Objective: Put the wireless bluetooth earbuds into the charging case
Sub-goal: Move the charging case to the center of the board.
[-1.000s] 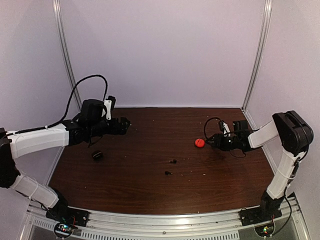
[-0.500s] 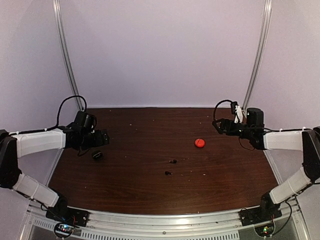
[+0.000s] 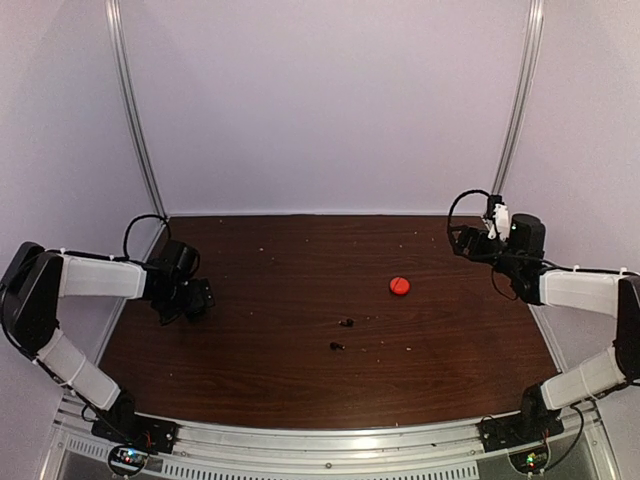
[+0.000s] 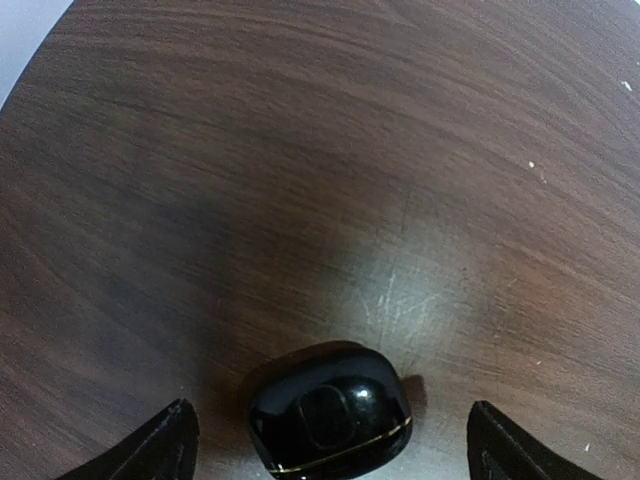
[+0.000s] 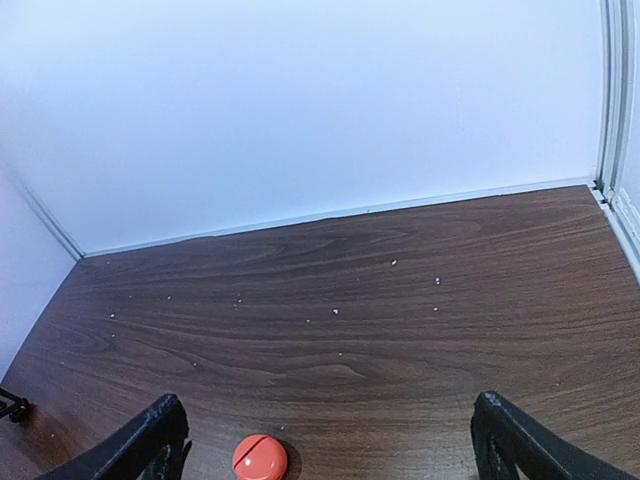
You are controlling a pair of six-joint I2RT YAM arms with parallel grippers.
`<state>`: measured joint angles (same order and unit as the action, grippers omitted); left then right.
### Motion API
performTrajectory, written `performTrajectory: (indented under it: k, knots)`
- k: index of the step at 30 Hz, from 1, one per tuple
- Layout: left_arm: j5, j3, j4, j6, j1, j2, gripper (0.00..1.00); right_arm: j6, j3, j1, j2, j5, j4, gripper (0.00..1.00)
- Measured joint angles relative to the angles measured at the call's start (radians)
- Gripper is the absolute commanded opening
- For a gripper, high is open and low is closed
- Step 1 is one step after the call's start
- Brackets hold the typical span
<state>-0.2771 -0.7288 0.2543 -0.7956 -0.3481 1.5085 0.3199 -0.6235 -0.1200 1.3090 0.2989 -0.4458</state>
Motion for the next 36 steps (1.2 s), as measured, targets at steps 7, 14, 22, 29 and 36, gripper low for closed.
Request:
performTrajectory:
  k: [7,14,22,29,36]
  knots:
    - [0.0,-0.001,-0.033,0.001,0.0,0.082,0.85,0.002,0.027,0.0,0.0,0.045,-0.023,1.0]
    - [0.008,-0.031,-0.08,0.028,0.003,0.126,0.61,0.013,0.028,0.0,0.0,0.095,-0.032,1.0]
    - [0.107,-0.059,-0.17,0.108,0.003,0.143,0.48,0.029,0.031,0.0,0.0,0.136,-0.053,1.0]
    - [0.266,-0.127,-0.196,0.298,-0.118,0.235,0.56,0.057,0.045,0.0,-0.001,0.183,-0.07,1.0]
    - [0.354,-0.183,-0.172,0.41,-0.242,0.268,0.68,0.073,0.047,-0.003,-0.002,0.227,-0.074,1.0]
